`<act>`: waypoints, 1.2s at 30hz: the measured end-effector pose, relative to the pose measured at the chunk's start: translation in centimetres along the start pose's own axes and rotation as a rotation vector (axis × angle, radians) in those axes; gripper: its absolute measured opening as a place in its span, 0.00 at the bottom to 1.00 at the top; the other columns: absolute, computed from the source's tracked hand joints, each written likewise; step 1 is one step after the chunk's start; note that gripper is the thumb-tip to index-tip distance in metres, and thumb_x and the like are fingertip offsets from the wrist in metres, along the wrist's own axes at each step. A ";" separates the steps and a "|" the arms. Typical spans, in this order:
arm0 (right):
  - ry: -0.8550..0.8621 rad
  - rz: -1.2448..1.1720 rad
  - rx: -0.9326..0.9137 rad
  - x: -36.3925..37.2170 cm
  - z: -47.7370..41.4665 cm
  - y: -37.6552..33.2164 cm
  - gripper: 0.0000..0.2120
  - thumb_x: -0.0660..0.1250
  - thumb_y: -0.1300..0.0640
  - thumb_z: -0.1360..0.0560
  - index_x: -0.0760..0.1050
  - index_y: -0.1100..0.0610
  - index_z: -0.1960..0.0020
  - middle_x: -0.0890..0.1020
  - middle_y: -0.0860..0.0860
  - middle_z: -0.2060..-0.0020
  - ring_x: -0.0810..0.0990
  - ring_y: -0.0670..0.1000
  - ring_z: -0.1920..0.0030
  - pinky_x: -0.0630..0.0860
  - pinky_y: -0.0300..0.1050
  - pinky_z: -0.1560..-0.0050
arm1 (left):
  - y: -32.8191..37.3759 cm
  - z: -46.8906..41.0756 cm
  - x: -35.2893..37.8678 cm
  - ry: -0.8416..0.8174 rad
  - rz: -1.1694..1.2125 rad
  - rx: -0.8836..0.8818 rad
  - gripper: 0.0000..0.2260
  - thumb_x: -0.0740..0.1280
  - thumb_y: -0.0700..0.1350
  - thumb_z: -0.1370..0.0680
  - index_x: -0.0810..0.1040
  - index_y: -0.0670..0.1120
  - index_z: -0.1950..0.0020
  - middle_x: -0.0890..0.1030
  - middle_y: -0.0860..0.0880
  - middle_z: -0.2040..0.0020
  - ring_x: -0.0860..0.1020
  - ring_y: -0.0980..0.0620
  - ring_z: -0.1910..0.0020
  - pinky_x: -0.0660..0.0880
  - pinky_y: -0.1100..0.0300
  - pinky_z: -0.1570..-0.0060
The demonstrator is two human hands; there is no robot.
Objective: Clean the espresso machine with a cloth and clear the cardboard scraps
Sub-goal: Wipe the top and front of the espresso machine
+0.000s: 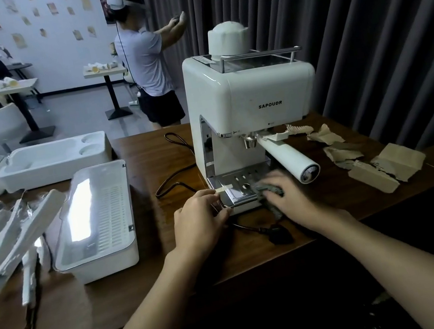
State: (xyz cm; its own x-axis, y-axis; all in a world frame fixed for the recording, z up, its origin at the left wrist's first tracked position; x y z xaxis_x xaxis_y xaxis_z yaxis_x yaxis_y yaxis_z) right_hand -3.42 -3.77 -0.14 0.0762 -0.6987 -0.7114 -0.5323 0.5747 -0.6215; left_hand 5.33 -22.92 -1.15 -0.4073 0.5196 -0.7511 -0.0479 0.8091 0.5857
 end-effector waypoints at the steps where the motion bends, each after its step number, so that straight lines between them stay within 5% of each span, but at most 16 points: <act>1: 0.022 -0.014 0.098 -0.6 0.0 1.6 0.12 0.68 0.62 0.24 0.78 0.57 0.41 0.76 0.48 0.44 0.74 0.50 0.41 0.67 0.30 0.43 | 0.0 0.0 0.1 -0.002 -0.002 -0.005 0.19 0.72 0.55 0.24 0.81 0.51 0.35 0.77 0.57 0.32 0.76 0.53 0.35 0.74 0.45 0.37; 4: 0.086 0.025 0.250 -1.1 0.2 3.4 0.15 0.67 0.59 0.24 0.75 0.55 0.37 0.76 0.48 0.41 0.74 0.46 0.43 0.66 0.20 0.56 | -0.1 -0.2 0.3 -0.012 -0.005 -0.006 0.19 0.72 0.55 0.24 0.81 0.51 0.35 0.77 0.57 0.32 0.76 0.53 0.35 0.74 0.44 0.37; 7: 0.038 0.070 0.084 0.7 0.3 0.0 0.13 0.65 0.65 0.24 0.77 0.58 0.39 0.76 0.51 0.42 0.74 0.50 0.42 0.67 0.30 0.49 | 0.1 -0.3 0.4 -0.008 -0.021 -0.008 0.19 0.72 0.55 0.24 0.81 0.50 0.35 0.77 0.56 0.32 0.77 0.53 0.36 0.74 0.44 0.37; 11: -0.042 0.088 -0.056 1.5 0.3 -2.6 0.16 0.68 0.65 0.26 0.79 0.59 0.39 0.75 0.47 0.46 0.69 0.43 0.45 0.60 0.30 0.45 | 0.3 -0.2 0.3 -0.015 -0.059 -0.015 0.19 0.72 0.55 0.23 0.80 0.51 0.35 0.77 0.57 0.32 0.76 0.53 0.35 0.74 0.44 0.37; 13: -0.063 0.044 0.006 0.7 0.3 -1.3 0.15 0.67 0.66 0.26 0.79 0.58 0.40 0.76 0.48 0.46 0.73 0.47 0.42 0.65 0.34 0.41 | 0.6 -0.1 0.1 -0.035 -0.084 -0.015 0.18 0.70 0.55 0.22 0.80 0.52 0.34 0.76 0.57 0.31 0.75 0.53 0.33 0.73 0.44 0.37; 18: 0.027 0.079 0.178 -4.6 0.8 2.1 0.12 0.64 0.64 0.22 0.77 0.65 0.40 0.79 0.60 0.46 0.77 0.58 0.44 0.72 0.44 0.51 | 2.1 0.7 0.0 -0.124 -0.151 -0.032 0.16 0.63 0.53 0.18 0.76 0.52 0.32 0.73 0.52 0.29 0.70 0.49 0.29 0.68 0.42 0.35; 23: 0.048 0.045 0.139 -8.0 1.8 4.0 0.16 0.70 0.61 0.25 0.78 0.57 0.37 0.80 0.53 0.43 0.78 0.53 0.42 0.66 0.35 0.51 | 9.7 1.9 1.5 -0.038 -0.152 0.205 0.17 0.64 0.50 0.19 0.74 0.51 0.31 0.75 0.49 0.34 0.71 0.46 0.34 0.67 0.52 0.35; 26: 0.061 -0.078 0.174 -10.8 2.8 5.7 0.17 0.71 0.59 0.25 0.73 0.54 0.38 0.76 0.48 0.47 0.74 0.46 0.48 0.67 0.35 0.52 | 15.0 1.7 4.4 -0.112 0.036 0.259 0.13 0.65 0.47 0.20 0.78 0.47 0.36 0.81 0.44 0.41 0.78 0.43 0.42 0.74 0.51 0.43; 29: 0.072 -0.169 0.138 -14.7 3.6 7.2 0.12 0.72 0.57 0.26 0.74 0.54 0.45 0.76 0.46 0.50 0.73 0.43 0.50 0.67 0.28 0.57 | 18.7 1.0 7.5 -0.194 0.371 0.049 0.19 0.68 0.50 0.20 0.72 0.50 0.29 0.78 0.47 0.38 0.78 0.50 0.40 0.76 0.51 0.38; 34: 0.036 -0.318 0.054 -20.3 4.4 10.3 0.10 0.72 0.55 0.26 0.81 0.52 0.45 0.82 0.48 0.46 0.79 0.48 0.43 0.76 0.46 0.42 | 23.6 0.2 11.0 -0.130 0.781 -0.224 0.20 0.72 0.44 0.22 0.76 0.40 0.32 0.83 0.47 0.48 0.82 0.53 0.50 0.81 0.55 0.46; 36: 0.010 -0.377 0.034 -21.3 4.4 11.0 0.11 0.72 0.57 0.25 0.81 0.55 0.43 0.83 0.50 0.47 0.81 0.48 0.46 0.79 0.42 0.46 | 25.0 0.6 11.9 -0.100 0.934 -0.308 0.17 0.72 0.40 0.22 0.76 0.38 0.34 0.83 0.46 0.52 0.82 0.53 0.57 0.81 0.57 0.55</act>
State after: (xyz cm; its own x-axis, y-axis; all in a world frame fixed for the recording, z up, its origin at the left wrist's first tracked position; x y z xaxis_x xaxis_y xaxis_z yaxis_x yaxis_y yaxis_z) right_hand -7.22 19.35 6.74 0.2528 -0.8680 -0.4274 -0.4400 0.2903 -0.8498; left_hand -0.18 3.69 4.35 -0.3238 0.9453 0.0397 0.0130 -0.0375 0.9992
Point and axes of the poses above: each hand's wrist, its own z-axis away from the middle knuckle, its own x-axis out of the palm, y = z × x, the point moved 6 cm from there along -z, towards the middle knuckle
